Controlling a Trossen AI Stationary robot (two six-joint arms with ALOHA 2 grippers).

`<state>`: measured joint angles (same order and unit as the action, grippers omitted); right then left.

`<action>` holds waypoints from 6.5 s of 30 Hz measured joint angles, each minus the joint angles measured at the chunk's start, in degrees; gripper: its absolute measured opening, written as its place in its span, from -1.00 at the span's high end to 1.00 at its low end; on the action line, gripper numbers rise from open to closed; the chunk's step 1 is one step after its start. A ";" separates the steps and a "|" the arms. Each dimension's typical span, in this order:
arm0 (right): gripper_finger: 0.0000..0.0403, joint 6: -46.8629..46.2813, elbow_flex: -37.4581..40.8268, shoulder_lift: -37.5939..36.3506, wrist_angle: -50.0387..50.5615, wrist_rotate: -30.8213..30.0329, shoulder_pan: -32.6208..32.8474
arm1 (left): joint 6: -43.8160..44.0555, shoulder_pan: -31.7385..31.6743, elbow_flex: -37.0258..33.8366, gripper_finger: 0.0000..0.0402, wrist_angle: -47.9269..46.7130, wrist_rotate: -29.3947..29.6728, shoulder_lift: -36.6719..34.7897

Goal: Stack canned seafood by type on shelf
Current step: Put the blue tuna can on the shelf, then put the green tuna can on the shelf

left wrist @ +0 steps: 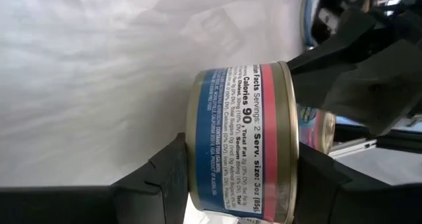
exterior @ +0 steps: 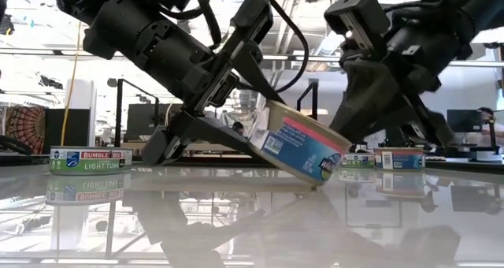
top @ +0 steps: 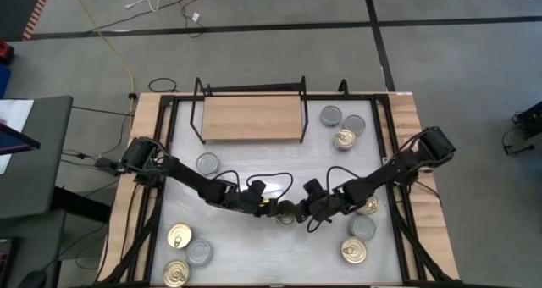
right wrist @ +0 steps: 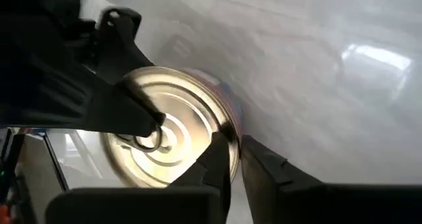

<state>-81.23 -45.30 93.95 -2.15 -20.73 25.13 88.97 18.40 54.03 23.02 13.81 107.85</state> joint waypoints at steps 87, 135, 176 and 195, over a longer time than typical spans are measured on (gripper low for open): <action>0.36 -5.49 -0.07 -13.86 33.81 0.02 -8.29 | -20.81 -51.81 20.54 -0.03 -11.69 -22.26 4.79; 0.36 -5.40 -0.07 -13.81 34.68 0.08 -7.90 | -29.23 -51.11 20.49 -0.44 -15.09 -22.12 2.11; 0.39 -5.59 -0.07 -16.99 33.22 0.22 2.10 | -55.33 -13.05 19.96 -0.42 -32.26 15.20 -20.50; 0.78 -3.81 -3.16 -16.23 23.35 -0.26 6.34 | -33.03 5.74 -5.00 -0.42 -16.39 19.71 -20.52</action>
<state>-85.04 -48.45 77.72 21.20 -20.99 31.47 55.94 24.14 49.04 6.63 33.52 87.33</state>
